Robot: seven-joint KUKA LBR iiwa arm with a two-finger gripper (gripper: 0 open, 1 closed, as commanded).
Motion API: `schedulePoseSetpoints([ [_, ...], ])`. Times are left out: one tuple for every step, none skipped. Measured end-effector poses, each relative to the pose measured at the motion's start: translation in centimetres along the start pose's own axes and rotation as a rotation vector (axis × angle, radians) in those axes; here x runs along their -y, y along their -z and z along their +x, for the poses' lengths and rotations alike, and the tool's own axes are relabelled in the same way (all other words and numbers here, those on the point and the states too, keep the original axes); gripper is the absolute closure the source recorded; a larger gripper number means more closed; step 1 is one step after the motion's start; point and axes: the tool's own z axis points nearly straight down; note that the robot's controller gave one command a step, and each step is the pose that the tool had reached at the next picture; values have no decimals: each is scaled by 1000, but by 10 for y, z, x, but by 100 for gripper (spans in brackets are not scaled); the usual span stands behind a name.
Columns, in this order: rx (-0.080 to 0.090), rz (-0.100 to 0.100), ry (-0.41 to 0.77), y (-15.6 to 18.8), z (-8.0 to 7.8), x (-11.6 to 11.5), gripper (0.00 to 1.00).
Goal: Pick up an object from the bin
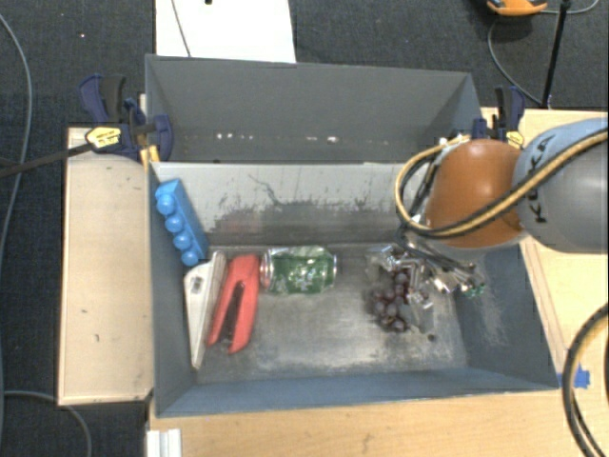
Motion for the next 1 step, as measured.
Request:
schedulePoseSetpoints([
  [10, 6, 146, 4, 6, -2, 0],
])
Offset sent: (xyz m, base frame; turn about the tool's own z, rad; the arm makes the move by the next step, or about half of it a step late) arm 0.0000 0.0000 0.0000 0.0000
